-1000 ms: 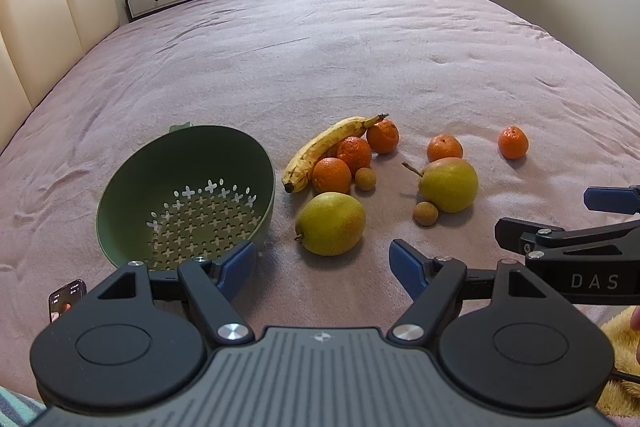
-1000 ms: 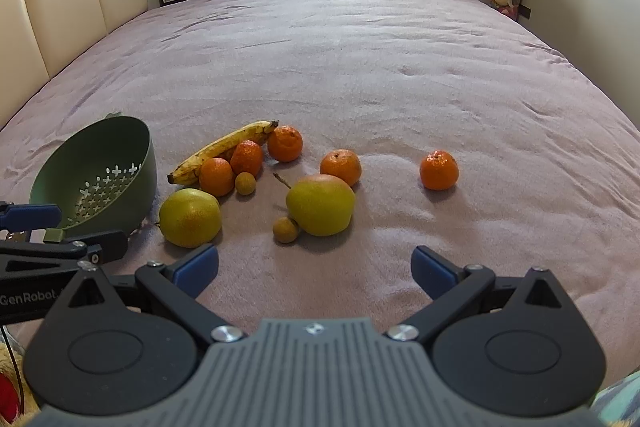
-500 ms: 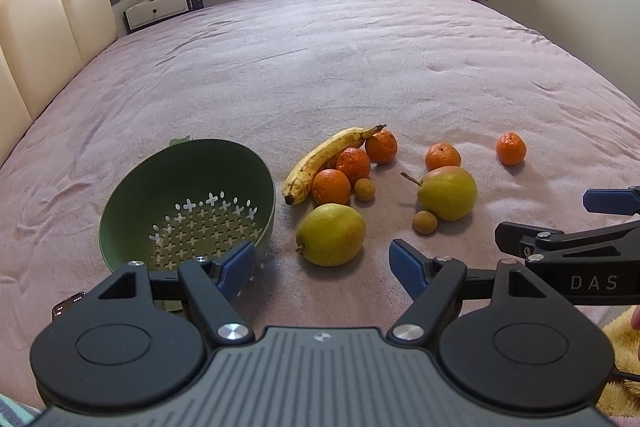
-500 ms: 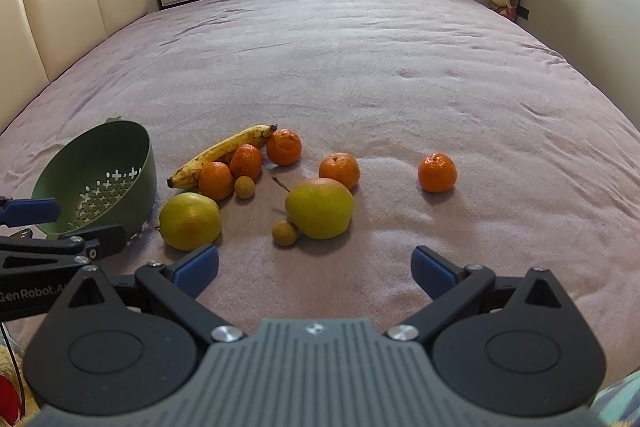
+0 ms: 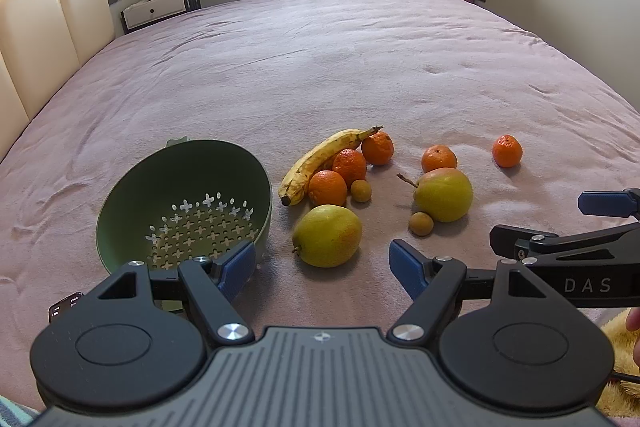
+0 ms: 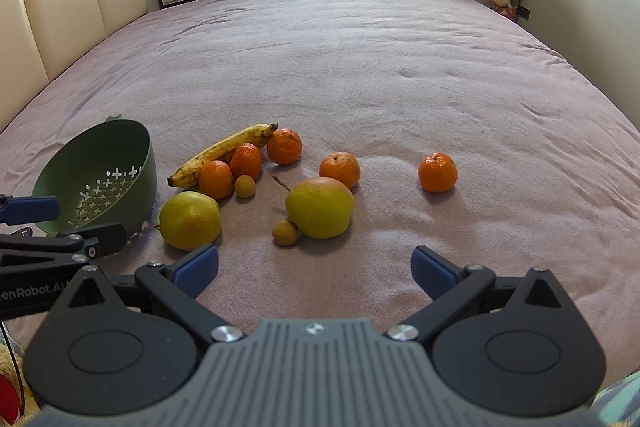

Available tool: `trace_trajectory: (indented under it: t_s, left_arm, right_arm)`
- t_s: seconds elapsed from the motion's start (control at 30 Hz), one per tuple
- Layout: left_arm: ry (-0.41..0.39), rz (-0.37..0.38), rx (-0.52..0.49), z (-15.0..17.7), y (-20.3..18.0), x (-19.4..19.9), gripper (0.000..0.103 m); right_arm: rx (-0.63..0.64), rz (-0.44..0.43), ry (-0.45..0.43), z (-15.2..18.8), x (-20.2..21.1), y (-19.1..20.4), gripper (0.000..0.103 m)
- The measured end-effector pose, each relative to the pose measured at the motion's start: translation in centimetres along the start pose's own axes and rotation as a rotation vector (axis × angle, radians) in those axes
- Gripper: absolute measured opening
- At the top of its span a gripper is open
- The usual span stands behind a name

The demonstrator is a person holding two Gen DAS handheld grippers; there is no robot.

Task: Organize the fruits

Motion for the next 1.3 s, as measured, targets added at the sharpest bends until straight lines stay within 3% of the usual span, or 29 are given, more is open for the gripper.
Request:
trace_trajectory:
  t_s: [0.37, 0.5, 0.67, 0.83, 1.03, 1.3]
  left_arm:
    - [0.008, 0.004, 0.005, 0.1, -0.1, -0.2, 0.089]
    - [0.018, 0.016, 0.018, 0.2, 0.1, -0.6, 0.079]
    - [0.019, 0.039, 0.032, 0.0, 0.2, -1.7, 0.071]
    - [-0.014, 0.02, -0.047, -0.1, -1.0, -2.8, 0.069]
    - [-0.02, -0.036, -0.179, -0.2, -2.5, -4.9, 0.072]
    - [0.065, -0.052, -0.348, 0.7, -4.0, -8.4, 0.072]
  right_arm:
    - [0.003, -0.002, -0.001, 0.1, -0.1, 0.0, 0.099]
    - [0.006, -0.017, -0.013, 0.1, -0.6, -0.1, 0.098]
    - [0.027, -0.02, -0.005, 0.0, -1.7, -0.3, 0.087]
    - [0.079, -0.04, 0.032, -0.2, -2.8, -0.2, 0.071]
    - [0.263, -0.018, 0.08, -1.3, -4.4, -0.2, 0.071]
    - [0.393, -0.053, 0.124, -3.1, -7.9, -1.2, 0.071]
Point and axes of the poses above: each gripper's, at about its wrist camera, not at the fingertips, and x roughly against the way its jaws point, y to its left, z to its underside, the point moved 3 cm from there along -x, roughly the way its jaws point, and after that the axes turned 6 degrees about -z, right-handed, at the moved point
